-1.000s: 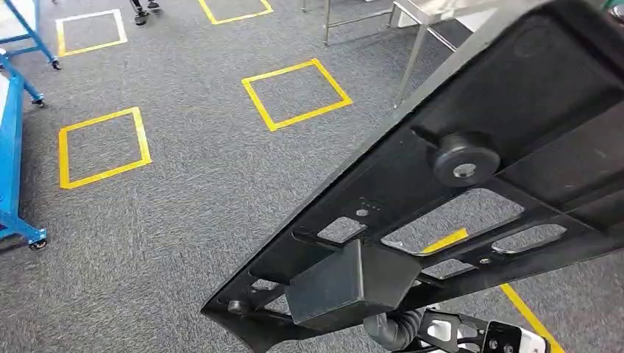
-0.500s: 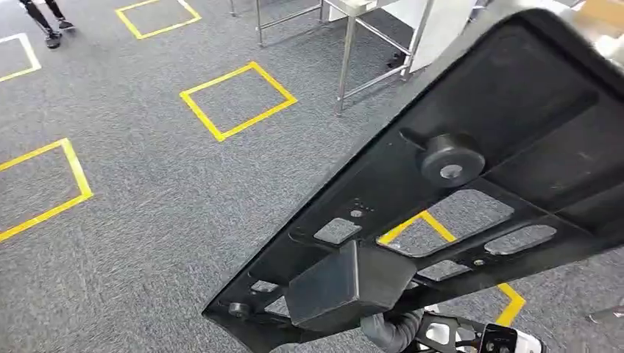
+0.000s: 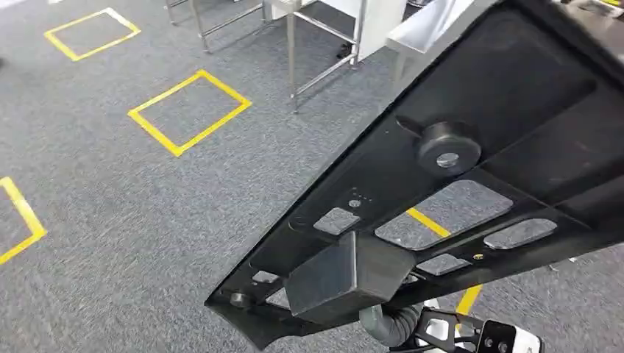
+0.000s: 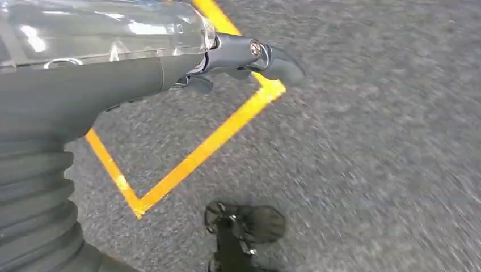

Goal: Take the parts from the cabinet and place them on the table.

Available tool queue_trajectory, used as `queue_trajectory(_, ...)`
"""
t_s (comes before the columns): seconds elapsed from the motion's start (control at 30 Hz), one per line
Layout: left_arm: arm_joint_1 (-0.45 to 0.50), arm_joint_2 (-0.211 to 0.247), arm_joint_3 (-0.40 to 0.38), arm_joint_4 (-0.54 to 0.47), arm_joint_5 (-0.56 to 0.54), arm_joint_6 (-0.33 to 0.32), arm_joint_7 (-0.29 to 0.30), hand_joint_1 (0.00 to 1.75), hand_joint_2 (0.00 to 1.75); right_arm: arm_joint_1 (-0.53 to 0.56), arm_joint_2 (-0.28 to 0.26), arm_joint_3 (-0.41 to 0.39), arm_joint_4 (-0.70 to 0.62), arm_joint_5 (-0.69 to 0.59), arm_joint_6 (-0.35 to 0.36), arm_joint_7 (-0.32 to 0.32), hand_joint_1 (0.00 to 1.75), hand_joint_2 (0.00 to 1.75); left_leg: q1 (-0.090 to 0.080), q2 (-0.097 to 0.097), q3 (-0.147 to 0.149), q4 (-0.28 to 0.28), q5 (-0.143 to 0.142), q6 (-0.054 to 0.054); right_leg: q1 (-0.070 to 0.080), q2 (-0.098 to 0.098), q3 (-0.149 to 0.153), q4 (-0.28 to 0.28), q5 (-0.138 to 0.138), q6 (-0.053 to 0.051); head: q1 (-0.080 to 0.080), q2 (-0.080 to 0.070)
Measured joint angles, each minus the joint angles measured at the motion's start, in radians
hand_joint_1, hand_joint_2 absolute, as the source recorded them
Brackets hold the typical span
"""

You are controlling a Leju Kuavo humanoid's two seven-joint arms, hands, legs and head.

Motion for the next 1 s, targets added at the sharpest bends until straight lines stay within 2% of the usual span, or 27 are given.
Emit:
queue_trajectory(0.03,0.001,-0.001,0.000,0.000,0.001,0.002,0.001,0.00,1.75,-0.006,0.000,0.002,0.001,-0.003,0.002,0.000,1.75,1.75,0.002,-0.029,-0.027,0.059,-0.034,-0.001,0.000,0.010,0.000,0.001,0.001,-0.004,0.000,0.000)
queue_trajectory(0.07,0.004,-0.001,0.000,0.000,0.003,0.003,0.002,0.00,1.75,-0.009,0.000,0.005,0.003,-0.009,0.002,0.000,1.75,1.75,0.002,-0.046,-0.071,0.150,-0.077,-0.004,0.000,0.026,0.000,0.001,0.000,-0.006,0.000,0.000)
queue_trajectory(0.1,0.007,0.000,0.000,0.000,0.003,0.003,0.002,0.00,1.75,-0.009,0.000,0.005,0.005,-0.011,0.003,0.000,1.75,1.75,0.001,-0.052,-0.116,0.235,-0.110,-0.006,0.002,0.041,-0.001,0.002,0.000,-0.007,0.000,0.000)
queue_trajectory(0.13,0.009,0.000,0.000,0.000,0.004,0.003,0.003,0.00,1.75,-0.009,0.000,0.005,0.007,-0.012,0.004,0.000,1.75,1.75,0.001,-0.052,-0.147,0.287,-0.119,-0.006,0.003,0.054,-0.001,0.004,-0.001,-0.007,0.000,0.000)
queue_trajectory(0.17,0.009,-0.001,0.000,0.000,0.003,0.003,0.003,0.00,1.75,-0.009,0.000,0.005,0.009,-0.013,0.005,0.000,1.75,1.75,0.001,-0.053,-0.156,0.291,-0.103,-0.005,0.003,0.069,-0.001,0.006,-0.001,-0.007,0.000,0.000)
queue_trajectory(0.2,0.008,-0.002,0.000,0.000,0.003,0.003,0.003,0.00,1.75,-0.009,0.000,0.005,0.011,-0.013,0.007,0.000,1.75,1.75,0.001,-0.054,-0.141,0.243,-0.060,-0.003,0.003,0.084,0.000,0.010,-0.003,-0.005,0.000,0.000)
queue_trajectory(0.23,0.007,-0.002,0.000,0.000,0.002,0.003,0.003,0.00,1.75,-0.010,0.000,0.005,0.013,-0.013,0.007,0.000,1.75,1.75,0.002,-0.058,-0.111,0.168,-0.012,-0.001,0.003,0.097,0.001,0.013,-0.006,-0.003,0.000,0.000)
queue_trajectory(0.27,0.006,-0.002,0.000,0.000,0.001,0.004,0.003,0.00,1.75,-0.011,0.000,0.005,0.013,-0.013,0.006,0.000,1.75,1.75,0.002,-0.076,-0.065,0.061,0.045,0.002,0.002,0.109,0.003,0.018,-0.010,0.000,0.000,0.000)
queue_trajectory(0.3,0.007,-0.002,0.000,0.000,0.000,0.005,0.003,0.00,1.75,-0.012,0.000,0.005,0.013,-0.014,0.006,0.000,1.75,1.75,0.006,-0.128,-0.038,-0.004,0.055,0.008,0.000,0.119,0.002,0.022,-0.013,0.004,0.000,0.000)
queue_trajectory(0.33,0.006,-0.002,0.000,0.000,0.000,0.005,0.005,0.00,1.75,-0.013,0.000,0.005,0.014,-0.014,0.005,0.000,1.75,1.75,0.006,-0.147,-0.035,-0.013,0.045,0.008,0.006,0.125,-0.003,0.025,-0.015,0.008,0.000,0.000)
queue_trajectory(0.37,0.007,-0.002,0.000,0.000,-0.001,0.005,0.005,0.00,1.75,-0.016,0.000,0.005,0.014,-0.014,0.005,0.000,1.75,1.75,0.006,-0.136,-0.034,-0.017,0.050,0.012,0.000,0.142,-0.012,0.027,-0.010,0.017,0.000,0.000)
queue_trajectory(0.43,0.008,-0.002,0.000,0.000,-0.002,0.006,0.006,0.00,1.75,-0.016,-0.001,0.005,0.016,-0.018,0.005,0.000,1.75,1.75,0.000,-0.117,-0.032,-0.018,0.050,0.021,-0.006,0.162,-0.015,0.022,-0.006,0.028,0.000,0.000)
queue_trajectory(0.47,0.005,-0.007,0.000,0.000,-0.002,0.006,0.006,0.00,1.75,-0.016,-0.003,0.005,0.016,-0.020,0.005,0.000,1.75,1.75,0.007,-0.105,-0.030,-0.027,0.056,0.030,0.000,0.163,-0.017,0.024,-0.009,0.036,0.000,0.000)
queue_trajectory(0.5,0.000,-0.007,0.000,0.000,-0.002,0.007,0.006,0.00,1.75,-0.017,-0.004,0.005,0.017,-0.025,0.005,0.000,1.75,1.75,0.008,-0.094,-0.027,-0.032,0.059,0.037,0.001,0.100,-0.023,0.043,-0.023,0.039,0.000,0.000)
queue_trajectory(0.53,-0.001,-0.008,0.000,0.000,-0.002,0.008,0.007,0.00,1.75,-0.022,-0.006,0.006,0.018,-0.027,0.005,0.000,1.75,1.75,0.007,-0.083,-0.027,-0.033,0.057,0.043,0.003,0.055,-0.048,0.091,-0.054,0.041,0.000,0.000)
queue_trajectory(0.57,0.001,-0.008,0.000,0.000,-0.001,0.009,0.008,0.00,1.75,-0.026,-0.007,0.007,0.020,-0.030,0.005,0.000,1.75,1.75,0.005,-0.071,-0.027,-0.033,0.056,0.044,0.001,0.037,-0.083,0.162,-0.092,0.043,0.000,0.000)
queue_trajectory(0.6,0.005,-0.008,0.000,0.000,0.000,0.009,0.010,0.00,1.75,-0.028,-0.008,0.007,0.023,-0.031,0.006,0.000,1.75,1.75,0.004,-0.057,-0.027,-0.033,0.055,0.045,-0.002,0.031,-0.129,0.249,-0.129,0.046,0.000,0.000)
queue_trajectory(0.63,0.008,-0.008,0.000,0.000,0.001,0.010,0.013,0.00,1.75,-0.028,-0.010,0.007,0.027,-0.034,0.006,0.000,1.75,1.75,0.004,-0.040,-0.027,-0.033,0.053,0.045,-0.005,0.029,-0.170,0.326,-0.151,0.048,0.000,0.000)
queue_trajectory(0.67,0.008,-0.008,0.000,0.000,0.001,0.010,0.013,0.00,1.75,-0.028,-0.011,0.007,0.031,-0.035,0.006,0.000,1.75,1.75,0.004,-0.027,-0.026,-0.033,0.052,0.045,-0.008,0.027,-0.183,0.346,-0.146,0.049,0.000,0.000)
queue_trajectory(0.7,0.007,-0.008,0.000,0.000,0.001,0.010,0.013,0.00,1.75,-0.028,-0.013,0.007,0.034,-0.037,0.006,0.000,1.75,1.75,0.004,-0.016,-0.025,-0.033,0.050,0.044,-0.009,0.025,-0.173,0.326,-0.124,0.050,0.000,0.000)
queue_trajectory(0.77,0.004,-0.010,0.000,0.000,0.003,0.010,0.013,0.00,1.75,-0.030,-0.014,0.008,0.038,-0.040,0.005,0.000,1.75,1.75,0.004,0.005,-0.016,-0.033,0.045,0.039,-0.007,0.006,-0.089,0.164,-0.037,0.044,0.000,0.000)
queue_trajectory(0.8,0.004,-0.010,0.000,0.000,0.003,0.010,0.013,0.00,1.75,-0.034,-0.014,0.008,0.038,-0.042,0.005,0.000,1.75,1.75,0.004,0.015,-0.010,-0.033,0.041,0.035,-0.003,-0.033,-0.034,0.067,-0.001,0.037,0.000,0.000)
queue_trajectory(0.83,0.005,-0.010,0.000,0.000,0.003,0.010,0.013,0.00,1.75,-0.039,-0.014,0.009,0.038,-0.042,0.005,0.000,1.75,1.75,-0.006,0.023,-0.007,-0.028,0.034,0.027,0.010,-0.073,-0.014,0.021,-0.011,0.032,0.000,0.000)
queue_trajectory(0.87,0.005,-0.010,0.000,0.000,0.003,0.010,0.013,0.00,1.75,-0.041,-0.014,0.010,0.039,-0.042,0.004,0.000,1.75,1.75,-0.006,0.030,-0.006,-0.030,0.033,0.022,0.010,-0.054,-0.017,0.024,-0.008,0.026,0.000,0.000)
queue_trajectory(0.97,0.001,-0.010,0.000,0.000,0.001,0.008,0.005,0.00,1.75,-0.042,-0.018,0.010,0.042,-0.049,-0.008,0.000,1.75,1.75,-0.006,0.066,0.004,-0.033,0.026,0.007,0.011,-0.017,-0.021,0.022,-0.007,0.015,0.000,0.000)
queue_trajectory(1.0,-0.001,-0.010,0.000,0.000,0.000,0.008,0.005,0.00,1.75,-0.041,-0.018,0.010,0.042,-0.050,-0.008,0.000,1.75,1.75,0.002,0.040,0.001,-0.021,0.016,-0.001,0.002,-0.007,-0.016,0.016,-0.002,0.008,0.000,0.000)
